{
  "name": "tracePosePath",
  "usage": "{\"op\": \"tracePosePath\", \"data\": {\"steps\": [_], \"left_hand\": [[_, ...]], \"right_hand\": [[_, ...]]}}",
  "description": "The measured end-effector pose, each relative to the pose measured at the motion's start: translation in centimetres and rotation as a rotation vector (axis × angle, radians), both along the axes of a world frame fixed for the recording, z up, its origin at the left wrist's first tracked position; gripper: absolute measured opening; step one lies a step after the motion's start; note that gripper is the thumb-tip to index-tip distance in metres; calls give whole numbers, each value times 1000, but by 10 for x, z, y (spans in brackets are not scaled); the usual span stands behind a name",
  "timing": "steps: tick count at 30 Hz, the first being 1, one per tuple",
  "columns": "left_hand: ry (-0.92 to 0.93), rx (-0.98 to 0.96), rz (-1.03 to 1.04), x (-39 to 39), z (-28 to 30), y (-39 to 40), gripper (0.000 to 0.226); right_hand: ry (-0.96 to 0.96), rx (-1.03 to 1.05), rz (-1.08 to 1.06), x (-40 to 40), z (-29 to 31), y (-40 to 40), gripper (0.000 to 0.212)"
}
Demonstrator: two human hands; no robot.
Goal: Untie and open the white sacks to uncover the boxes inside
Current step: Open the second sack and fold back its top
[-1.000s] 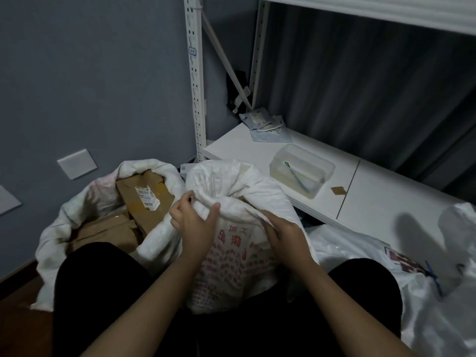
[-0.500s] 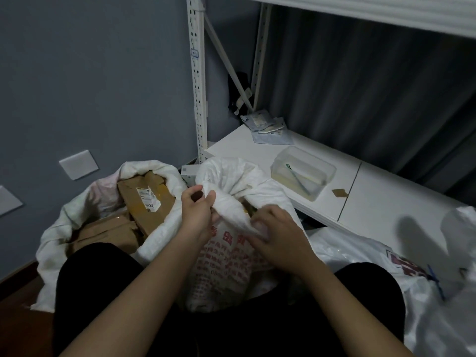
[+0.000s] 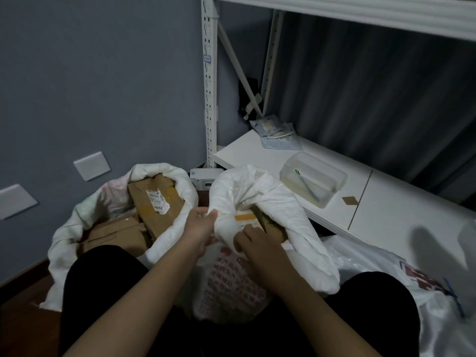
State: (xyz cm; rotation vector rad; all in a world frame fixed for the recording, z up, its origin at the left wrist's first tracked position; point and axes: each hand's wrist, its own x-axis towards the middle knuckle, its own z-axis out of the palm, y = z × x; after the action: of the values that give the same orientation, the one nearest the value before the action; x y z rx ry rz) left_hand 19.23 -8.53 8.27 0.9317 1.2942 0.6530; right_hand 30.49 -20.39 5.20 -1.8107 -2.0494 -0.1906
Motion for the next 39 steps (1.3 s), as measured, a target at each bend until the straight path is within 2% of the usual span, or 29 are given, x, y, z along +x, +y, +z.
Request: {"op": "tracePosePath", "data": {"steps": [2,3,6,9,10,12,15,17,18,20,22,24,28,30,33,36,38,39], "left_hand": [[-58,-45,18,-2,-4,-1,37],[-96,-67,15,-3,-4,-2,41],[-201,-145,-61,-3,1,-4,37],[-169,-147,-156,-6,5,-5,34],[-139,-138,-177,-9,5,-3,35],[-61,-114,-235,-17,3,3,43],[45,-52,-302,-22,-2,10,57],[63,-35,-247,-20,-4,13,54],[37,-47,-206,-18,-6,14,49],[-49,-78,-146,-18,-10,15,46],[-136,-124,-133,-20,-9,11,42],[-197,-169,-156,-23,-7,6,34],[-165,-145,-232,-31,3,-2,18],[-62,-68,-233,-33,8,-1,12],[49,140,-245,-31,14,-1,21],[196,353,-282,-28,15,-1,30],[242,376,-311,-31,10,3,28],[219,343,-331,-33,9,5,27]], "right_hand": [[99,-1,-44,-1,7,-3,34],[191,-4,-105,-4,12,-3,36],[431,-34,-295,-16,32,6,40],[738,-123,-349,-26,35,18,30],[773,-125,-358,-28,34,20,26],[712,-99,-330,-31,25,19,23],[480,-23,-124,-33,11,12,19],[252,-34,-20,-32,4,7,20],[199,-55,-4,-32,4,5,19],[275,-107,-39,-34,8,1,19],[537,-152,-160,-38,19,-1,33],[775,-98,-303,-41,30,5,33],[1003,-114,-442,-44,31,21,28],[1005,-92,-456,-51,25,24,22],[858,-15,-388,-64,13,27,23],[736,-169,-198,-67,12,27,17],[646,-270,-36,-57,18,21,9],[581,-198,1,-48,22,19,14]]}}
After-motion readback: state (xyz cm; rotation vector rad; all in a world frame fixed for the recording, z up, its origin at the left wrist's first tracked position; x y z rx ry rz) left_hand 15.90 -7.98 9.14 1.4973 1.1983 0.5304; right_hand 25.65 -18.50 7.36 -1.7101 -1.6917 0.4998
